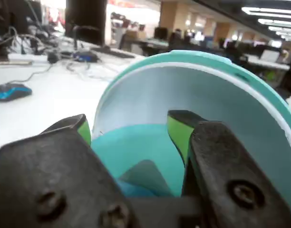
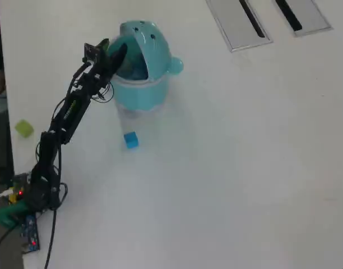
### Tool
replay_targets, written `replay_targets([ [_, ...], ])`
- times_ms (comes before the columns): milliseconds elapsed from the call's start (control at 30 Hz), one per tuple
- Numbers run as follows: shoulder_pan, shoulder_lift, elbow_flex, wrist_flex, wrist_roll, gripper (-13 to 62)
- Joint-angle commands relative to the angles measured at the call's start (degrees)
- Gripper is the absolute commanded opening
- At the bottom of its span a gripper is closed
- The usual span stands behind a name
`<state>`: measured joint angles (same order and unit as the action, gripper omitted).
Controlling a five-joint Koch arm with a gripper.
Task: Grasp RGB lego blocks and put them in the bin one by one.
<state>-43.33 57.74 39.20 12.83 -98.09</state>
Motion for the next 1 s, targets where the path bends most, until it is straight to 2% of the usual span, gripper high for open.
replay_targets([
  [0,-1.8,5.5,-4.7,2.5,1.0,30.0],
  [200,-5.2,9.5,-3.8,8.0,1.9,30.0],
  [667,-8.3,34.7,31.4,2.9,6.1,29.8],
  [967,-14.7,46.0,45.9,2.5,4.9,29.8],
])
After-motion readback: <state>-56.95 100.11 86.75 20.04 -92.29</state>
